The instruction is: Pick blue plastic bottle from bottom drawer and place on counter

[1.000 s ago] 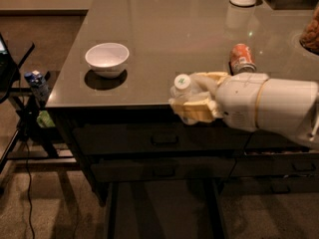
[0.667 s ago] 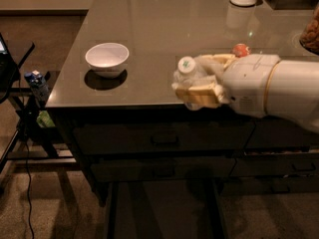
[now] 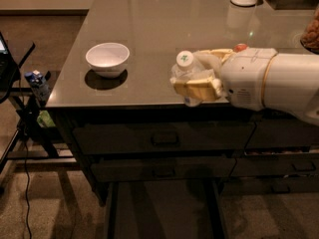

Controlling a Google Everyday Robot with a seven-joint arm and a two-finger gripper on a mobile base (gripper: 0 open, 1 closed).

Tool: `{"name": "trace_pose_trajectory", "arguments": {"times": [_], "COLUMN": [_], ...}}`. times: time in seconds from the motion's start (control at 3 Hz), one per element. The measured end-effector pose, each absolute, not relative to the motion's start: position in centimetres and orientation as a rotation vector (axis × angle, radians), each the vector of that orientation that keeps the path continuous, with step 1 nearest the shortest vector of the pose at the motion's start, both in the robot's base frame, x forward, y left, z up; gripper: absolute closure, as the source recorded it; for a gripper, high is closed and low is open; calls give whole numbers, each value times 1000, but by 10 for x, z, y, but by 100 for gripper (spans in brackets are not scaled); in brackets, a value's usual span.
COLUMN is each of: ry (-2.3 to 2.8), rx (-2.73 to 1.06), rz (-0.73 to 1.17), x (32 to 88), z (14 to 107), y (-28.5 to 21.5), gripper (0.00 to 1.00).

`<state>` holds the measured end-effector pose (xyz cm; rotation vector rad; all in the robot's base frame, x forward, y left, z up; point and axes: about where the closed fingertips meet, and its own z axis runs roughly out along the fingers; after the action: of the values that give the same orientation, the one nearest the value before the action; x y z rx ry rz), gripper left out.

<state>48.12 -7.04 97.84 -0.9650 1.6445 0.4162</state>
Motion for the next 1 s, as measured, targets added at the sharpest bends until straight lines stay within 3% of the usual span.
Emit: {"name": "trace_pose_trajectory", "arguments": {"times": [0.67,1.0], "ry": [1639,1623], "rx": [-959,-977], "rz": [509,523], "x": [550,552], "z": [1003,1009], "y": [-64,-50], "gripper": [100,100]}}
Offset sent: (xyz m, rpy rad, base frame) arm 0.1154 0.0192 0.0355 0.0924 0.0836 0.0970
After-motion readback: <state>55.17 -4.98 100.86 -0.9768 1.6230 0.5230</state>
